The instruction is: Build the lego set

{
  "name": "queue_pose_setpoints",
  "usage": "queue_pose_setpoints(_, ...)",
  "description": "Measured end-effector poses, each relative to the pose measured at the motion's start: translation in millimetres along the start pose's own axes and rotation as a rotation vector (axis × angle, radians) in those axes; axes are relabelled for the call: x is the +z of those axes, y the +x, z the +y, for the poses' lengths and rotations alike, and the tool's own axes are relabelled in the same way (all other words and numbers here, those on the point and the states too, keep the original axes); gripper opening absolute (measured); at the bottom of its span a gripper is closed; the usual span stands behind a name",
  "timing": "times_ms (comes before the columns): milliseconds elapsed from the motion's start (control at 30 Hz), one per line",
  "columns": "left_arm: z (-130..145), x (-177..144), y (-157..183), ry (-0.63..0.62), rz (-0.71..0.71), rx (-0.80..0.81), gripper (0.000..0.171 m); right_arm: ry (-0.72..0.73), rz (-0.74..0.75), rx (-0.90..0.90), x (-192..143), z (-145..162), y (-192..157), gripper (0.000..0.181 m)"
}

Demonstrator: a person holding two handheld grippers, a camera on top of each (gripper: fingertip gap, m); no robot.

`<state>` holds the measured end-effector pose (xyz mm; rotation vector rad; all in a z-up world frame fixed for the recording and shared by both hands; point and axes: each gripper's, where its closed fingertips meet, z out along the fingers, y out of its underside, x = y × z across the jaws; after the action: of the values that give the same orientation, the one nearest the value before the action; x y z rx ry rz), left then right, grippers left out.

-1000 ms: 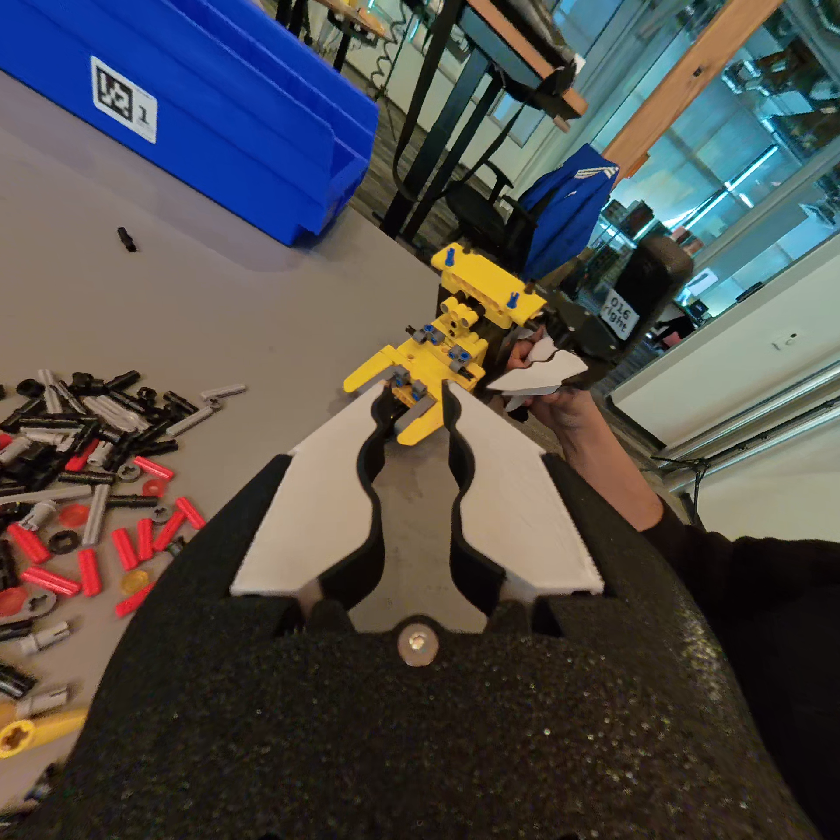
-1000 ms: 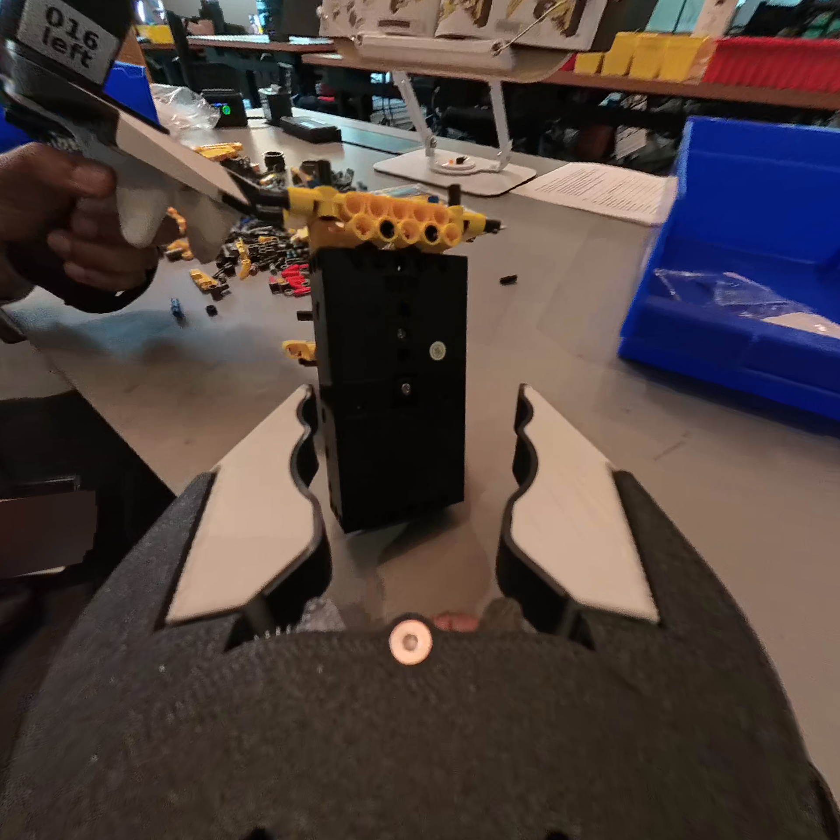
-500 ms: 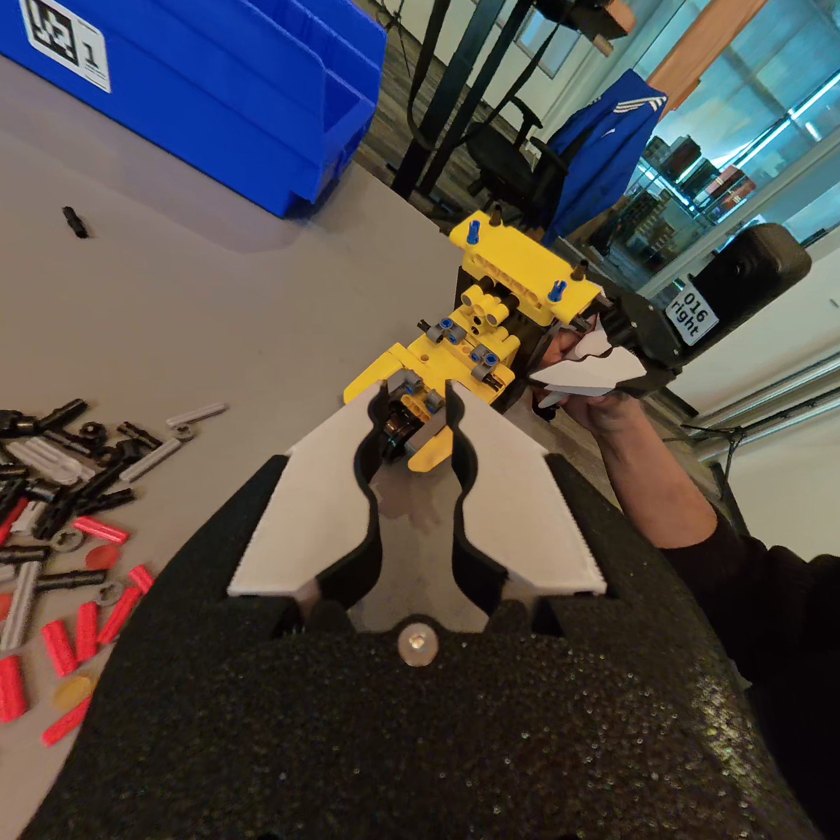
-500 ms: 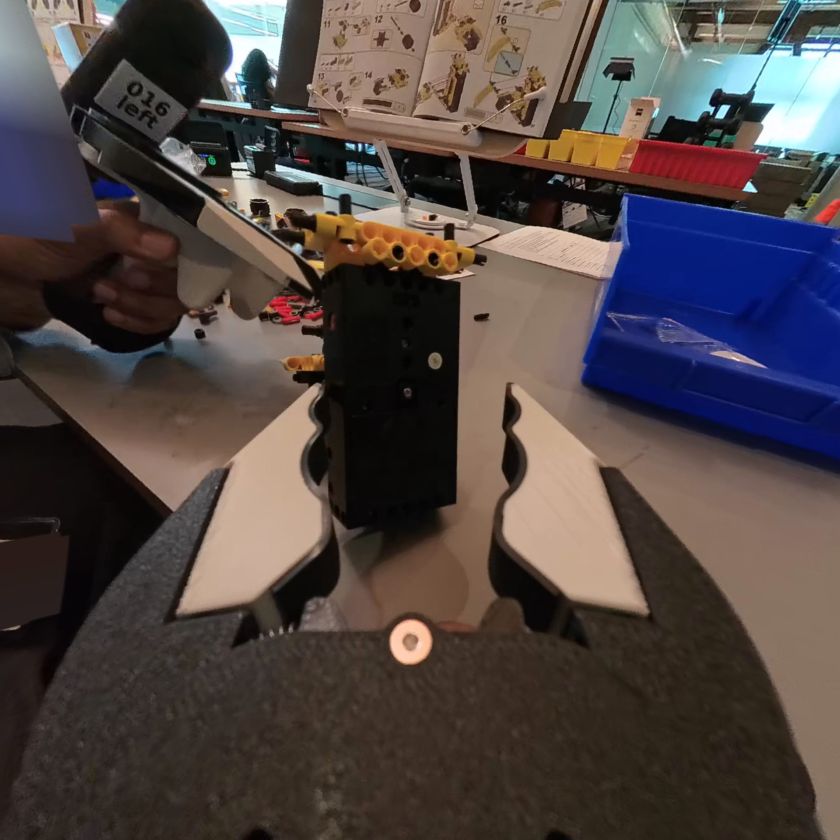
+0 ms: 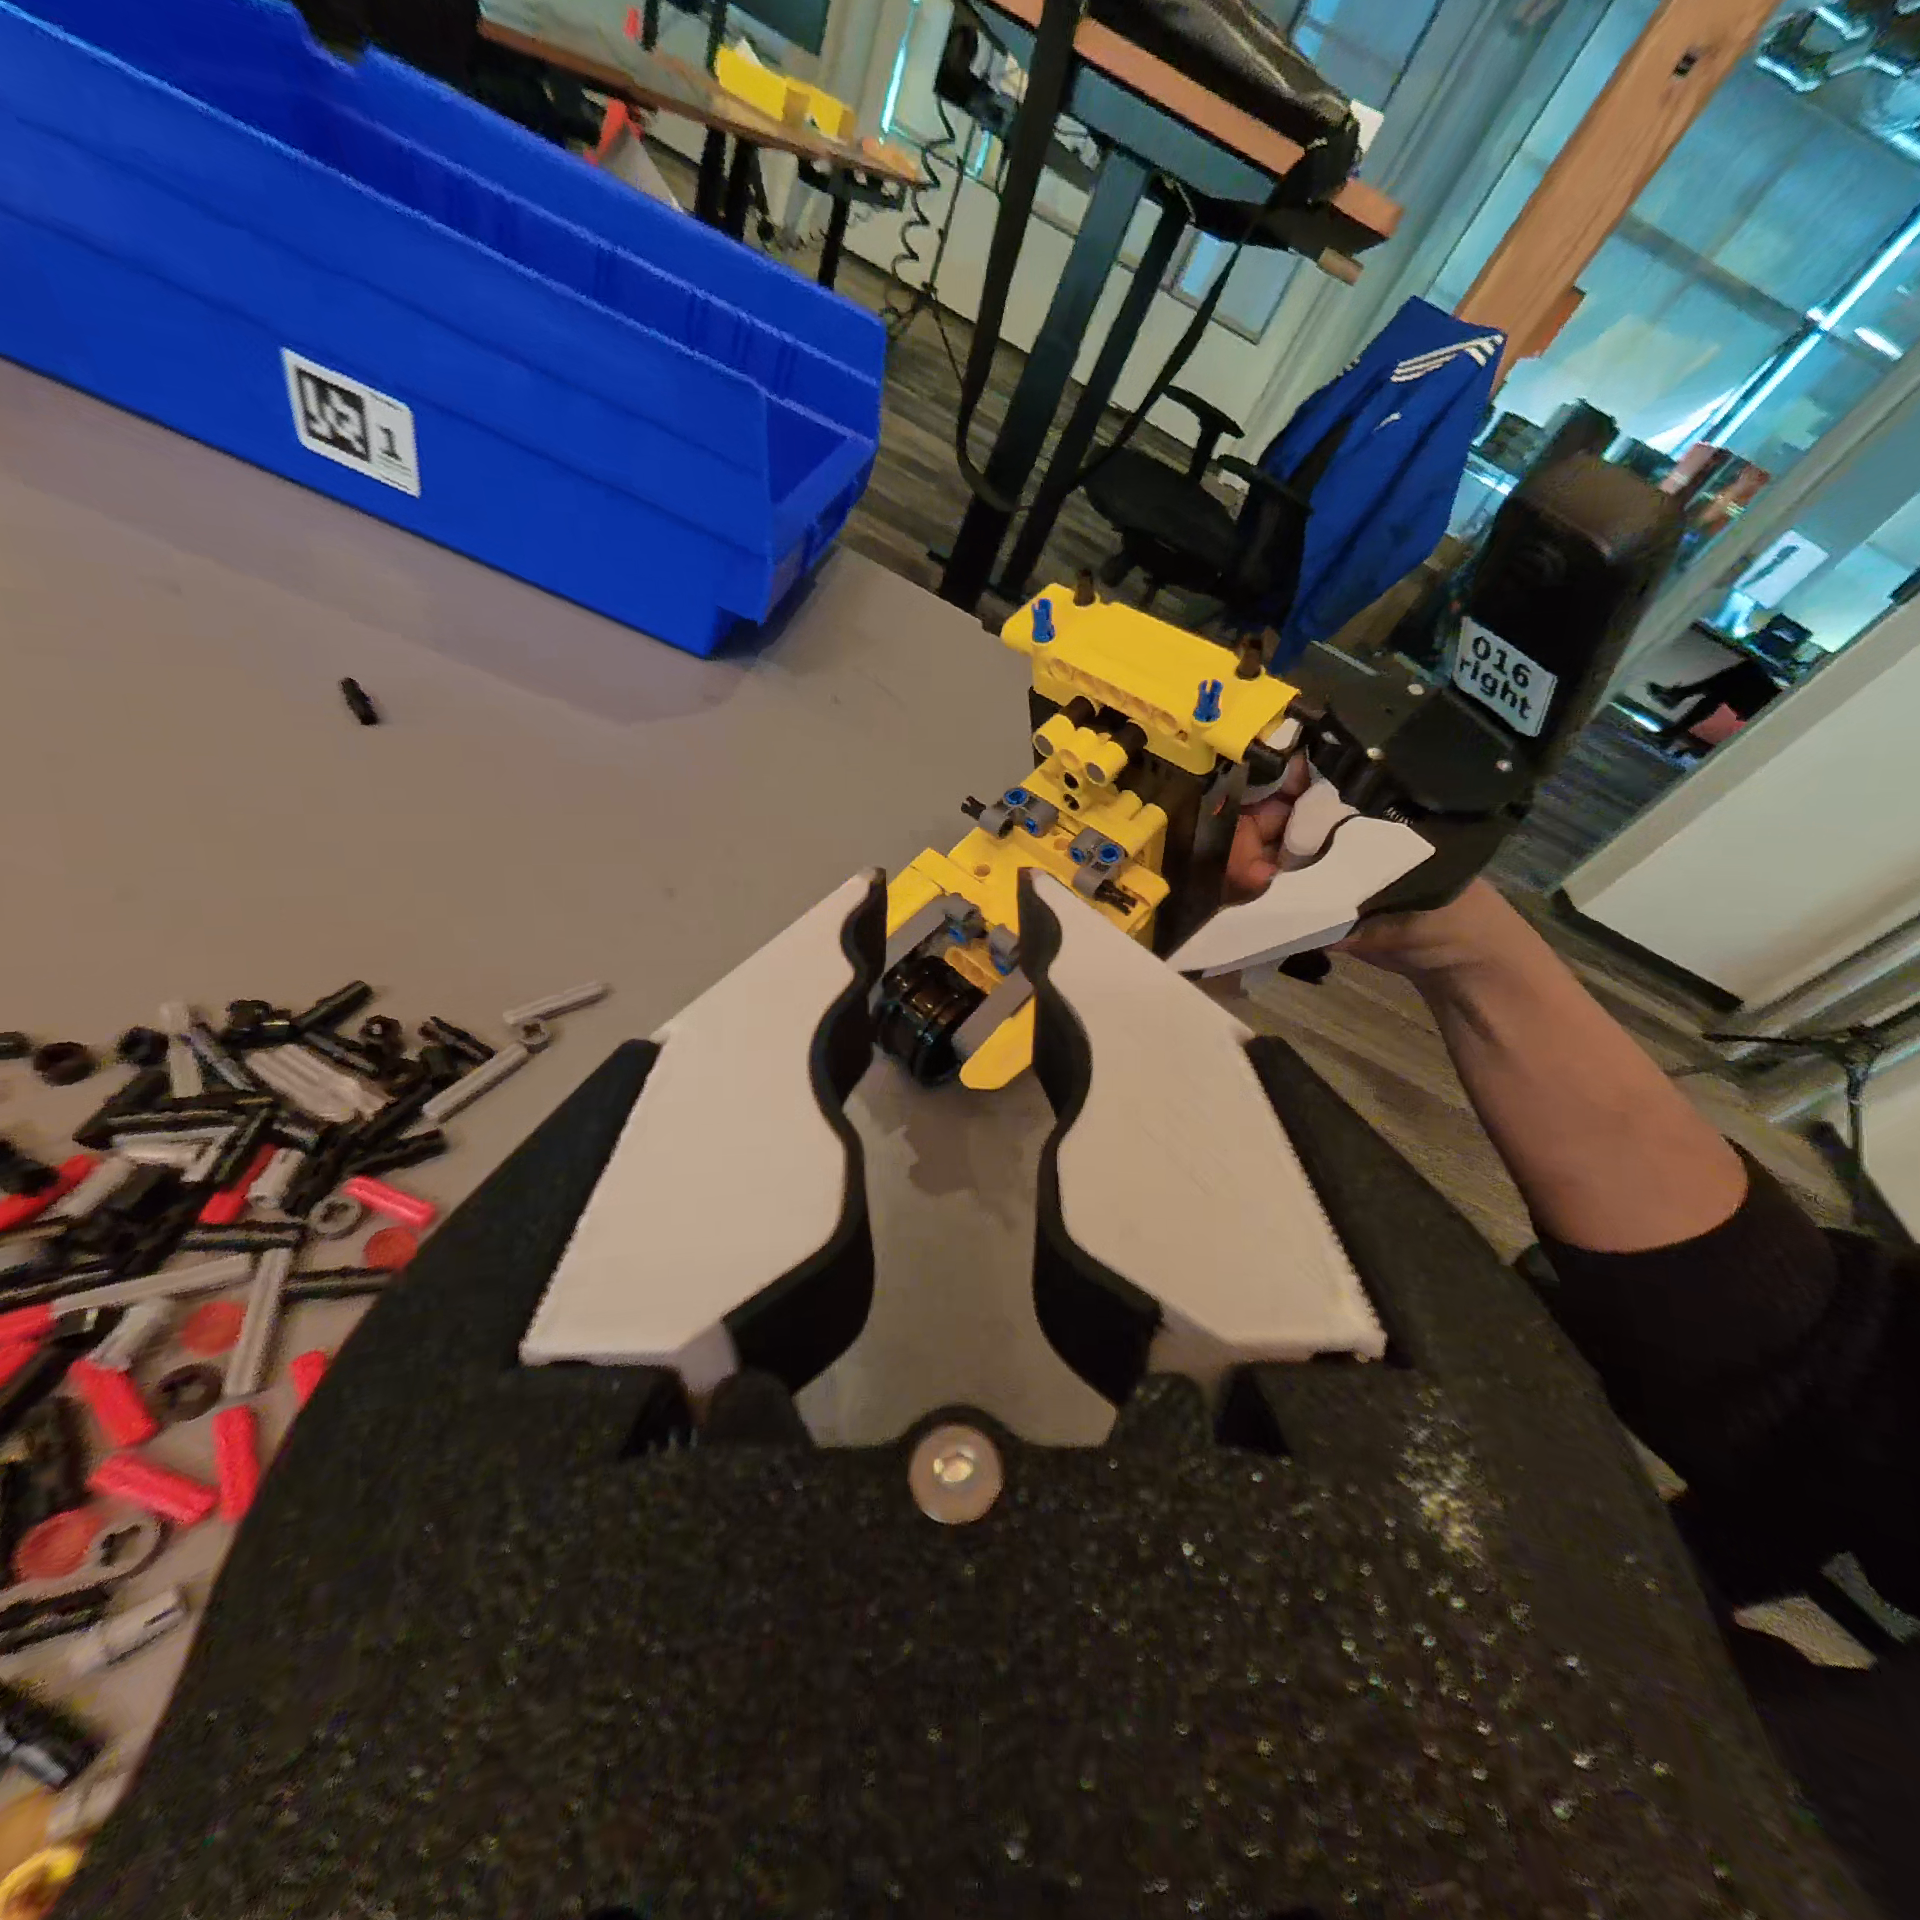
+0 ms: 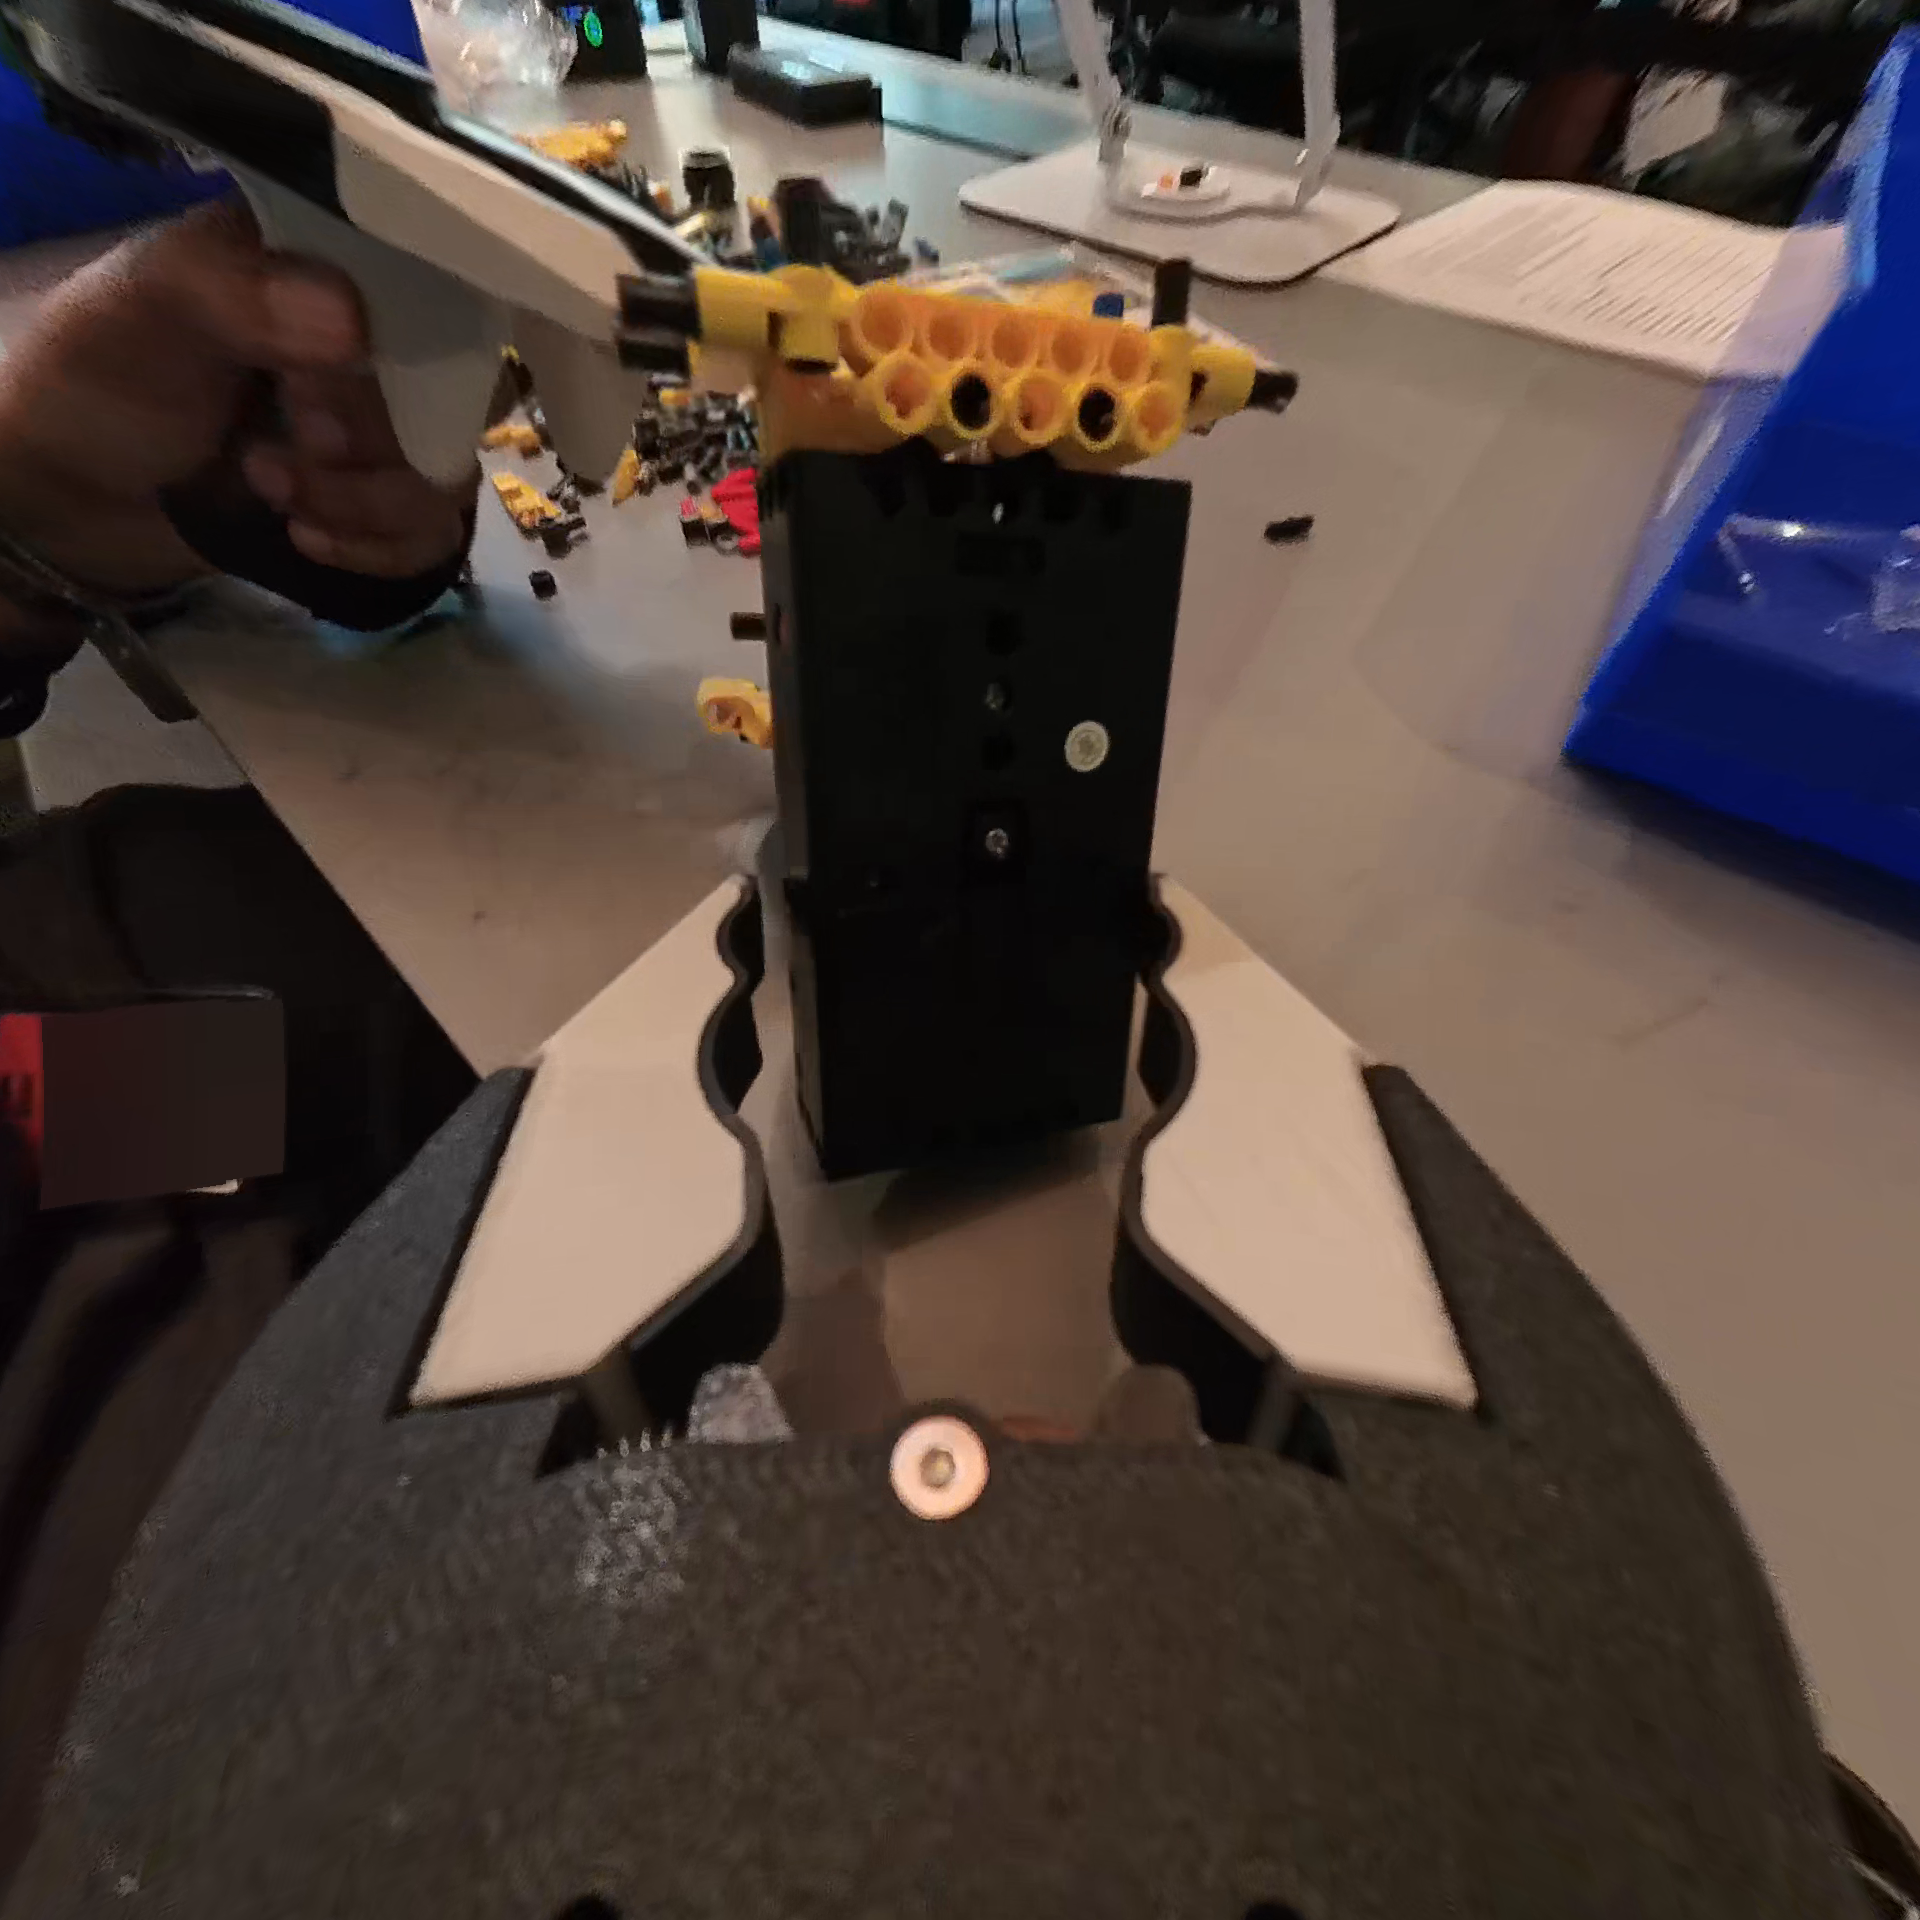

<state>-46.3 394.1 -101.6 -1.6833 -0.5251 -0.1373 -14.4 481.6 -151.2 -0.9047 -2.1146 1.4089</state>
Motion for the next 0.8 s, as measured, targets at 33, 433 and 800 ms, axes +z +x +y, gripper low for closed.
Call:
queue_pose_setpoints(33, -1, -2, -1, 0.010, -0.006, 0.005, 0.025, -0.024, -0.006, 0.003, 1, 3, 0, 0.069)
queue_pose_setpoints(433, 1, -3, -2, 0.009, 0.026, -0.055, 0.025, -0.235, 0.075, 0.019, 7, 29, 28, 0.070)
queue_pose_setpoints(800, 3, -1, 0, -0.001, 0.041, -0.063, 0.025, -0.209, 0.055, 0.092, 6, 27, 31, 0.070)
